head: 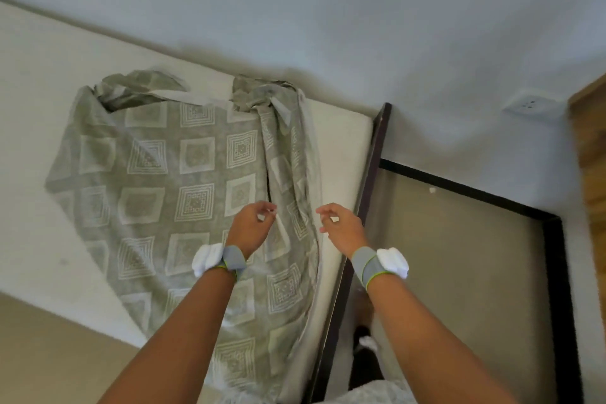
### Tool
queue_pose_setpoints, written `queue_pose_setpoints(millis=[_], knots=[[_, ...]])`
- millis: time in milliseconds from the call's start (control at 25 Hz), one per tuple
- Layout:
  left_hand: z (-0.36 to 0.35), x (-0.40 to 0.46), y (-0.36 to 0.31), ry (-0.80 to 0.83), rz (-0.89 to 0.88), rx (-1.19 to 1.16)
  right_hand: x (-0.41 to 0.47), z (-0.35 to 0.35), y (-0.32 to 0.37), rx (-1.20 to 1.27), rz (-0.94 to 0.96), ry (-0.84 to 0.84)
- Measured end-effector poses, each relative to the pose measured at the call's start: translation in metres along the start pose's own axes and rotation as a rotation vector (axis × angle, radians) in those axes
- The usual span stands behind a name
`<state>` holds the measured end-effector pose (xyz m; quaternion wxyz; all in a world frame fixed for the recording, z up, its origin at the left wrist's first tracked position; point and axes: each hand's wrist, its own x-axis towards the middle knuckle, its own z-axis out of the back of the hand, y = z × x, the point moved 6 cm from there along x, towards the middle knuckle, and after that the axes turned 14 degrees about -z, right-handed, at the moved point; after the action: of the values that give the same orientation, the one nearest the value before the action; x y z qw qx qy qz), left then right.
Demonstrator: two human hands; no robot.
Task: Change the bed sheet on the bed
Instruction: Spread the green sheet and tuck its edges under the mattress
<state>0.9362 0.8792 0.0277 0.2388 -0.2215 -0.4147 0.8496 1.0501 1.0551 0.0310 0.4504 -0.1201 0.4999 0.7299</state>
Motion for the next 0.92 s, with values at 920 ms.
queue_pose_setpoints(millis=[920], knots=[[-0.096,0.176,0.013,-0.158,0.442,-0.127,0.304,0.05,0.1,-0.333,0.054,0.309]])
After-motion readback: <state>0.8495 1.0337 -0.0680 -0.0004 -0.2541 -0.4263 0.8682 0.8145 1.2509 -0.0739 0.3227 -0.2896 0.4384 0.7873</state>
